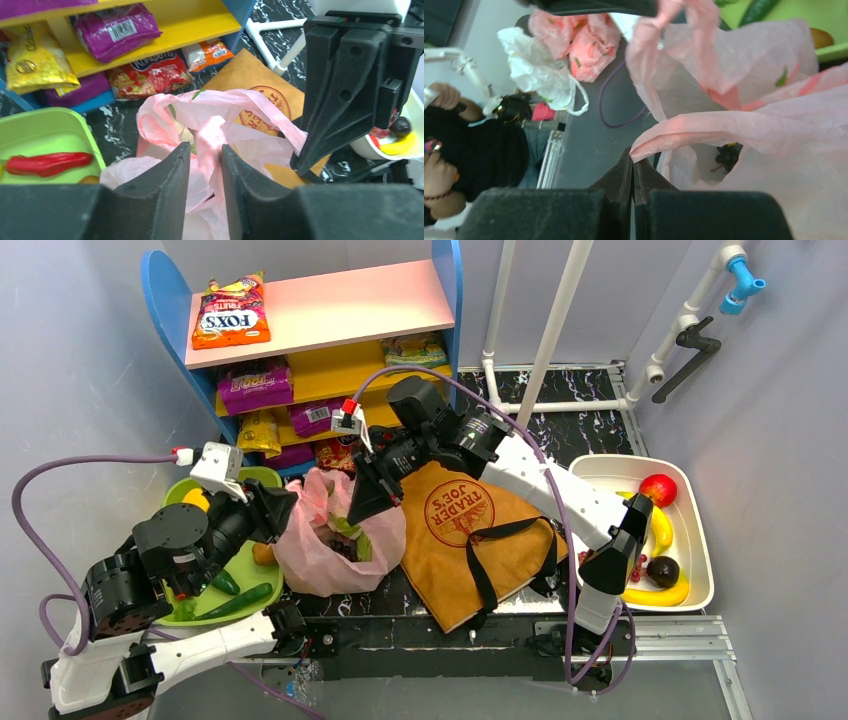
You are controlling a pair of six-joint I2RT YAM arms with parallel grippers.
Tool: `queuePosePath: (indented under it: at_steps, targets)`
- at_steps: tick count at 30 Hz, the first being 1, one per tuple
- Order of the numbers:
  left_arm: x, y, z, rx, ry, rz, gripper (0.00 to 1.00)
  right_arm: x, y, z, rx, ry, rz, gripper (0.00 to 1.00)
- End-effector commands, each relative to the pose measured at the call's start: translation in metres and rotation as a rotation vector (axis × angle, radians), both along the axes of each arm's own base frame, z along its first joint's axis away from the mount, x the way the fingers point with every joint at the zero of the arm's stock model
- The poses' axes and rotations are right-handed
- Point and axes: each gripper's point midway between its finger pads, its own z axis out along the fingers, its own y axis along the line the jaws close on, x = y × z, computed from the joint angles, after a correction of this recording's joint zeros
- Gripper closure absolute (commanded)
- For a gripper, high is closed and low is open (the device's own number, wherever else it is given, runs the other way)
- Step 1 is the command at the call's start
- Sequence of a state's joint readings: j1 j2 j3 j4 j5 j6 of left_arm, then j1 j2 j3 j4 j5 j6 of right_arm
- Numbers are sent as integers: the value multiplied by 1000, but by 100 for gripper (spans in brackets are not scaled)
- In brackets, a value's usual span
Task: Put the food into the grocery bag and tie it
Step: Adjust the grocery bag at the center of the board, then tie the grocery bag at the center of the board.
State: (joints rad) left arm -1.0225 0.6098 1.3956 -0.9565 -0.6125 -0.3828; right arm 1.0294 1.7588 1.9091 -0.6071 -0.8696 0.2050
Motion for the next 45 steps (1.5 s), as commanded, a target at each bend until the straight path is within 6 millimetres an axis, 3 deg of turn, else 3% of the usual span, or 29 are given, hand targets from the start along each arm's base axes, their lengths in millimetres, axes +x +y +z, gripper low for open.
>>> queuePosePath:
  at_steps: [1,5,12,20,27,36,41,43,45]
  targets:
    - [-11,7,-3,11,22,-37,63,-24,-16,29,105,-20,192,99]
    - [-16,21,-2,24,39,-8,47,-26,-19,21,65,4,219,99]
    - [-30,13,-12,34,97,-94,52,-35,-28,6,8,86,249,99]
    - [-50,-26,-42,110,215,-323,54,-35,-32,-6,-79,161,145,99]
    - [-55,-68,-63,131,196,-524,47,-33,-23,5,-41,255,59,99]
    - [-50,-78,-81,193,172,-567,44,-31,-23,9,-40,282,17,99]
    - [-48,-95,-90,177,175,-608,46,-30,-21,10,-39,289,14,99]
    - [-43,-98,-94,174,173,-587,52,-30,-20,11,-36,290,15,99]
    - [-35,-100,-97,172,159,-556,65,-31,-20,12,-34,293,20,99]
